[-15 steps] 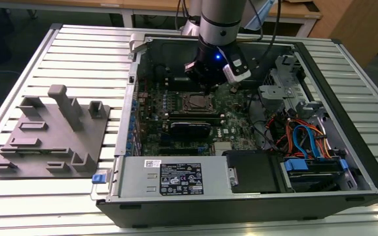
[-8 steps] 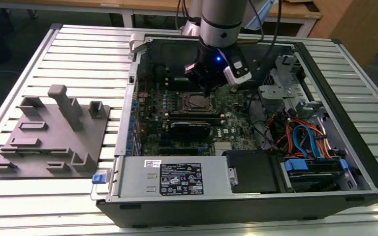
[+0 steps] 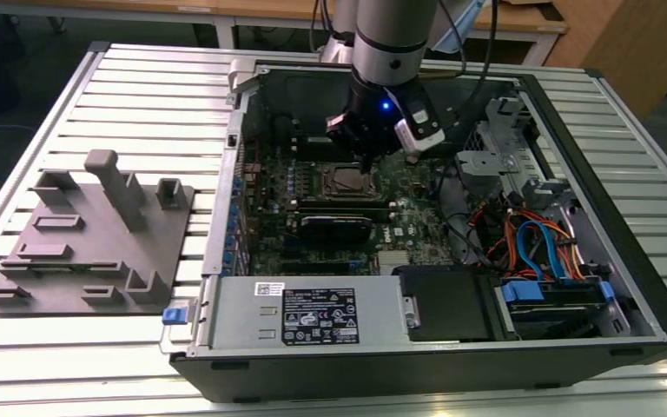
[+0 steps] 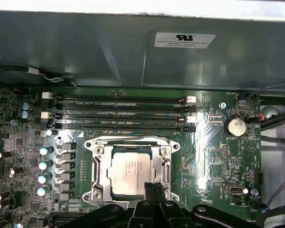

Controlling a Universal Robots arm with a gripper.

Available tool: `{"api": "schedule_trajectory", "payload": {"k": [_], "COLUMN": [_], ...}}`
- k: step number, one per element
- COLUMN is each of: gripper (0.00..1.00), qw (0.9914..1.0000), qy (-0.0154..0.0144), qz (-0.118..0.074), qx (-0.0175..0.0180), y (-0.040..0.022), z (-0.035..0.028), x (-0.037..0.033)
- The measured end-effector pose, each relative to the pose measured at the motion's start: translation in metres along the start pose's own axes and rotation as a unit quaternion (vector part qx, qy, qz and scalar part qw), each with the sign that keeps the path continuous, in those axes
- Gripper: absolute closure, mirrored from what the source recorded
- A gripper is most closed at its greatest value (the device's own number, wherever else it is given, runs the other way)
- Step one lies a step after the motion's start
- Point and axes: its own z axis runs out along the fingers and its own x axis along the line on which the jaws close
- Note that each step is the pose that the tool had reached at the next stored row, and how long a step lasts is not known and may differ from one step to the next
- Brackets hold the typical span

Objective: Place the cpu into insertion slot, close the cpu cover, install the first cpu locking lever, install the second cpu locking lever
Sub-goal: 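Install the second cpu locking lever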

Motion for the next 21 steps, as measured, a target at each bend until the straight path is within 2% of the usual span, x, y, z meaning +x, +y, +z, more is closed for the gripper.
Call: {"api": "schedule_trajectory", "payload": {"k": [7,15,17,21], "gripper": [0.89,0.89,0.89,0.89], "qw": [1.00000,1.00000,1.00000,0.99995], "qy": [0.0000,0.0003,0.0024,0.0104], "qz": [0.000,0.000,0.000,0.001], "qx": [0.0001,0.0002,0.0002,0.0001], "y": [-0.0002,-0.0120,-0.0145,-0.0190], "z": [0.0003,-0.0002,-0.0003,-0.0007], "x": [0.0000,0.0001,-0.0003,-0.0007]}}
